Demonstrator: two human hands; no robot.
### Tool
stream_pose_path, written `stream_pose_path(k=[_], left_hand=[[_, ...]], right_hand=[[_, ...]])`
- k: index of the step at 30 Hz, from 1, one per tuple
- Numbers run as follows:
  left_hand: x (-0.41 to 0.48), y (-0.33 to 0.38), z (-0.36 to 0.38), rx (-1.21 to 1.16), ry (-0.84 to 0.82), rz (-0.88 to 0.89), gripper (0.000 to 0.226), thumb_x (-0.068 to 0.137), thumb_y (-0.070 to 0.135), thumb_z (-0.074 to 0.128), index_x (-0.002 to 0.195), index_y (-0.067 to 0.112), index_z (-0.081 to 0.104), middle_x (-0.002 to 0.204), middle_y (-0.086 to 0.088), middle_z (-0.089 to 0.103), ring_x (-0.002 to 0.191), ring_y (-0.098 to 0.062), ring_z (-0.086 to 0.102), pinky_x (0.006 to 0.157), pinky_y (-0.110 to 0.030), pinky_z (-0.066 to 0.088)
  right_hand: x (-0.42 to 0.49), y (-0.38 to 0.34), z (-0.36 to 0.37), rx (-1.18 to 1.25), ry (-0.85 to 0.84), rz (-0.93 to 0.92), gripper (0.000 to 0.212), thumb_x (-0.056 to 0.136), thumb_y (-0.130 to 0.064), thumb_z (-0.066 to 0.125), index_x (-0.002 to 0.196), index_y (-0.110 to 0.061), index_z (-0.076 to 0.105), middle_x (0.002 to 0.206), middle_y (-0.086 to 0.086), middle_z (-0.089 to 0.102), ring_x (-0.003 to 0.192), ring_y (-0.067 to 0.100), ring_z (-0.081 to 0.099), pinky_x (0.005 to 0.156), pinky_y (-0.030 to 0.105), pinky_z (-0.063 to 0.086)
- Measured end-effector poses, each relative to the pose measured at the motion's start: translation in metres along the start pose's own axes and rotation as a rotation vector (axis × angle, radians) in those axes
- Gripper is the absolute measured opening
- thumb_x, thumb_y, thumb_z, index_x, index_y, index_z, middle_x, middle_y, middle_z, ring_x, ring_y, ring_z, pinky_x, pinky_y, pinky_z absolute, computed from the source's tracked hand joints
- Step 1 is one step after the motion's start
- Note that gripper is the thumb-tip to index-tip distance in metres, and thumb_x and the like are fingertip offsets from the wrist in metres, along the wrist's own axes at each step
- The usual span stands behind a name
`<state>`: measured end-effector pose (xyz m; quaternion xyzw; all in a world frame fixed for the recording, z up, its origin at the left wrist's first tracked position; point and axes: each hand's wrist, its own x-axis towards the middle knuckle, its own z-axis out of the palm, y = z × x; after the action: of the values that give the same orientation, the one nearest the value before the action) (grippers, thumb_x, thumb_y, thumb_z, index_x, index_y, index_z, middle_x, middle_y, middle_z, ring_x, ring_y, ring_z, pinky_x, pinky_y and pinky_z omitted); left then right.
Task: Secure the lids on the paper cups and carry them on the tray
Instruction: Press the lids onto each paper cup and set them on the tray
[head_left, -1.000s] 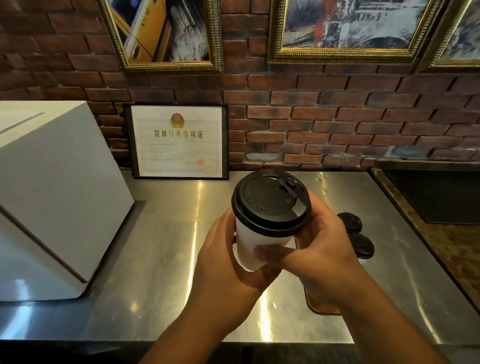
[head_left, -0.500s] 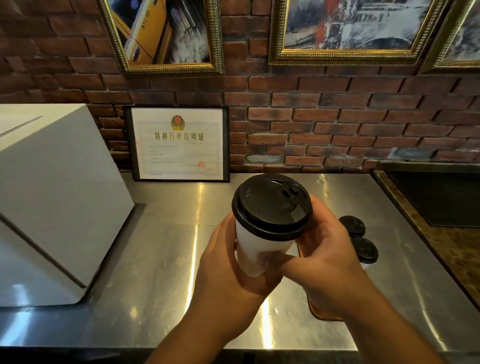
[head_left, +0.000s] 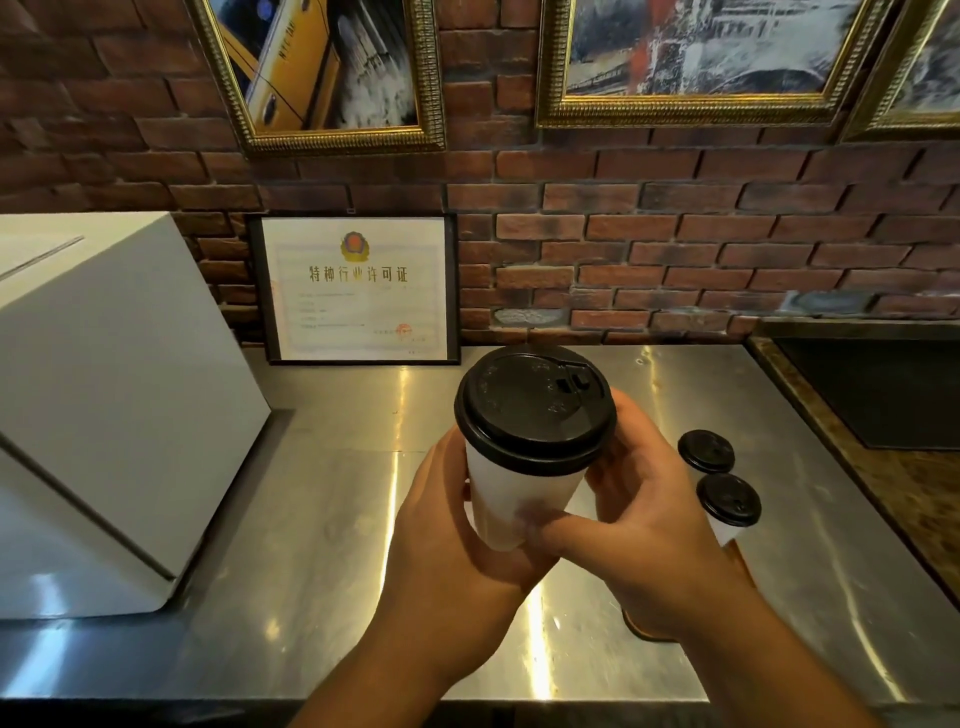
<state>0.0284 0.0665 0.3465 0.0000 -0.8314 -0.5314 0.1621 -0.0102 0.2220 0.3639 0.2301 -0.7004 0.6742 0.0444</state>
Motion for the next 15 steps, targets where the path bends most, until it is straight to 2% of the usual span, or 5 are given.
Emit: stream_pose_path(k=[3,5,7,12,15], left_hand=[[0.0,-0.0007,-0.0008,0.0,0.005,0.014,0.075,0.066,0.066,0.081,0.13,0.069,0.043,0.124,0.046,0.057,0.119,0.01,0.059,0.088,-0.003,0.049],[-0.0001,0.0014,-0.0021,0.001,-0.002,0.027,0.084,0.064,0.065,0.083,0.131,0.078,0.034,0.128,0.048,0.054,0.123,0.013,0.055,0.084,0.003,0.045],[-0.0004,0.0007,-0.002,-0.008,-0.003,0.033,0.09,0.064,0.058,0.087,0.131,0.08,0.032,0.13,0.047,0.053,0.124,0.014,0.054,0.082,0.004,0.042],[0.0011,-0.0029,-0.003,0.002,0.018,0.064,0.083,0.062,0.072,0.079,0.127,0.084,0.03,0.125,0.054,0.05,0.121,0.02,0.051,0.076,0.009,0.037],[0.0023,-0.0041,-0.0009,0.002,0.026,0.085,0.077,0.063,0.076,0.078,0.127,0.081,0.035,0.121,0.059,0.048,0.118,0.025,0.049,0.072,0.011,0.034]], right_hand=[[-0.0002,-0.0009,0.0002,0.018,0.005,-0.009,0.082,0.066,-0.021,0.095,0.131,-0.057,0.059,0.134,-0.017,0.069,0.13,0.005,0.062,0.096,0.017,0.055],[-0.0003,-0.0007,0.0006,0.009,0.038,-0.01,0.081,0.063,-0.026,0.096,0.128,-0.058,0.06,0.133,-0.018,0.069,0.129,0.004,0.063,0.095,0.017,0.055],[-0.0003,0.0012,0.0013,-0.007,0.051,-0.011,0.082,0.062,-0.026,0.096,0.128,-0.058,0.059,0.132,-0.019,0.069,0.128,0.004,0.063,0.096,0.017,0.055],[0.0002,0.003,0.0023,-0.016,0.046,0.007,0.087,0.061,-0.021,0.095,0.129,-0.061,0.058,0.133,-0.021,0.068,0.129,0.001,0.061,0.094,0.013,0.053],[0.0005,0.0022,0.0036,-0.001,0.036,0.023,0.086,0.065,-0.009,0.094,0.126,-0.06,0.062,0.13,-0.021,0.071,0.126,0.0,0.064,0.091,0.013,0.055]])
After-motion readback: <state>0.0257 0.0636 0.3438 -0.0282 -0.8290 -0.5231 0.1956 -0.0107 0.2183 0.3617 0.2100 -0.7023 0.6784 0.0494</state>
